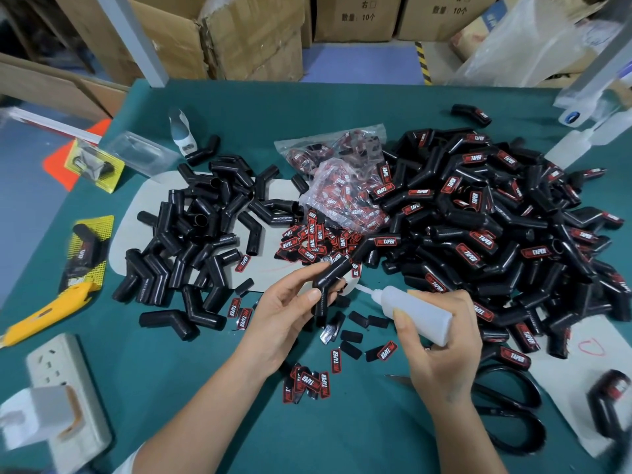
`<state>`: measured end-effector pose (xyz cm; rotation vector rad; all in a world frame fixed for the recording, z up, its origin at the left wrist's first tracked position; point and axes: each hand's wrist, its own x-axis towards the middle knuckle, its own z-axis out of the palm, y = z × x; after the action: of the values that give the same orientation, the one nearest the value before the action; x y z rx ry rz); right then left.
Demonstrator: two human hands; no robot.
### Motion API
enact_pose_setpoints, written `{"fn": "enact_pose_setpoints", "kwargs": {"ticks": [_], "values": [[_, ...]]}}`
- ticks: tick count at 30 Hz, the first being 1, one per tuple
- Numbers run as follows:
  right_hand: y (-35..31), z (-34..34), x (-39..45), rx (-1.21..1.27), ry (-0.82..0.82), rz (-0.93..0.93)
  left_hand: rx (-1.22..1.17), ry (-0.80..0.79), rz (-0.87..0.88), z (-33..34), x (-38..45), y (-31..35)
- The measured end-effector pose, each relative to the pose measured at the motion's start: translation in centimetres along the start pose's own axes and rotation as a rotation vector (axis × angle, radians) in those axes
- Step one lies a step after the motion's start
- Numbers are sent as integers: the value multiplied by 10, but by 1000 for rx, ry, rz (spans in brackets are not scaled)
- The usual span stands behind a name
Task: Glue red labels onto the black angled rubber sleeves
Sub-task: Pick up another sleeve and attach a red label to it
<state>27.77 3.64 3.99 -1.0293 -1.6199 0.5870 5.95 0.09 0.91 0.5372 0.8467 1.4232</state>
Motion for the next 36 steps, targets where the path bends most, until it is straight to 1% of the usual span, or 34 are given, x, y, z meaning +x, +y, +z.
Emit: {"fn": "enact_pose_setpoints", "kwargs": {"ticks": [36], "values": [[3, -1, -2, -11, -3, 6, 117, 23, 6, 8, -4, 5]]}}
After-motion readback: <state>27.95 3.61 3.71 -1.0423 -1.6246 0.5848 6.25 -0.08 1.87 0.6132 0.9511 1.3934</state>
